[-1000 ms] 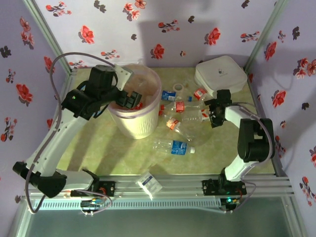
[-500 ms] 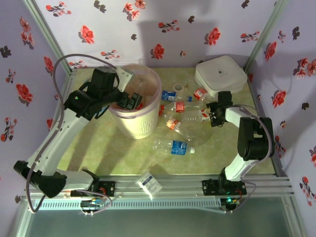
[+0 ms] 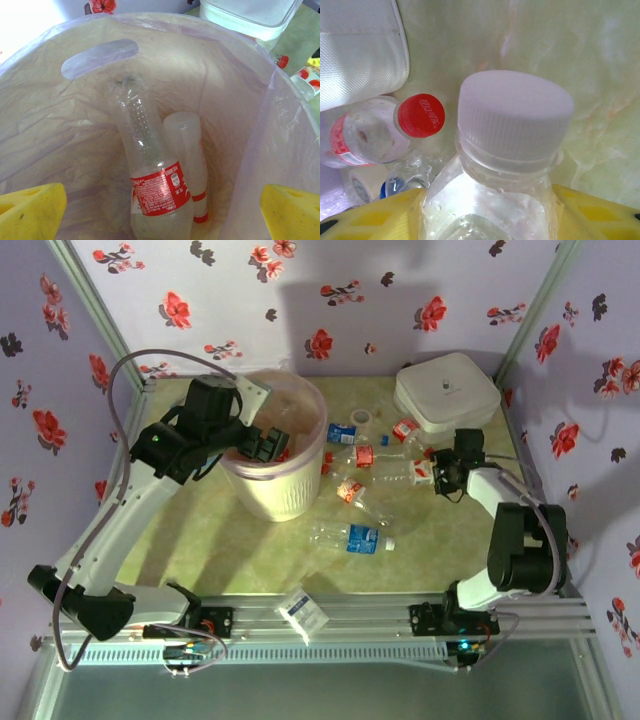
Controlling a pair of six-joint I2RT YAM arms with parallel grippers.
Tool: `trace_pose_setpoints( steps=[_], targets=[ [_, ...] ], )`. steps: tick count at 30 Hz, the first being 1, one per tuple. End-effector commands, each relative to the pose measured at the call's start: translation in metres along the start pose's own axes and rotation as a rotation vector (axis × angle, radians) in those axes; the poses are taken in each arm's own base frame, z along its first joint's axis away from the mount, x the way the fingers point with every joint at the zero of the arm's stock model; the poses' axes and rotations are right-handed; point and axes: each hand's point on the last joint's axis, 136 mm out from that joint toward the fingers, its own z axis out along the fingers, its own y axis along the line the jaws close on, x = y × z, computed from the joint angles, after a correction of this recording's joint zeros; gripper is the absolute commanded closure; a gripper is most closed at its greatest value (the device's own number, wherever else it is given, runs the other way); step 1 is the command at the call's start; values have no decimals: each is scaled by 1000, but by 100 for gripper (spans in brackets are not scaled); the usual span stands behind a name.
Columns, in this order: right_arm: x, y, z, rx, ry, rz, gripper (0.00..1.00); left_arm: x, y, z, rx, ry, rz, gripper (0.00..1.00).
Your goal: Put the plastic bottles in the bin
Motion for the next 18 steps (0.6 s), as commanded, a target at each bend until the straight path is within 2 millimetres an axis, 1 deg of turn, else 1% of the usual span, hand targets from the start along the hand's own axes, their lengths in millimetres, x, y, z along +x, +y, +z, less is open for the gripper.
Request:
trace_pose_setpoints(
  steps=[1,4,6,9,10,12,13,15,18],
  targets=[
    [-2,-8,-18,1,1,-7,40,-7,-2,-11,-6,-35,-14,0],
    [-8,-5,-40,-25,-33,-56,47,-13,-9,-15,11,-45,-5,0],
    [-10,-3,-54,-44,-52,-101,48,-17,-15,-16,25,-49,-8,0],
    [-9,3,-73,-80,-69,-173,49,-22,-29,-18,57,-40,14,0],
    [-8,7,-79,-106,-70,-201,52,-25,-36,-19,71,-38,31,0],
    [0,24,-91,-199,-54,-270,53,-29,-45,-22,91,-41,49,0],
    [6,37,-99,-267,-36,-307,55,-33,-49,-24,99,-47,44,0],
    [21,60,-115,-395,10,-381,56,-42,-53,-25,112,-62,-9,0],
    [42,88,-140,-532,74,-477,56,-52,-73,-23,187,-72,-32,0]
  ],
)
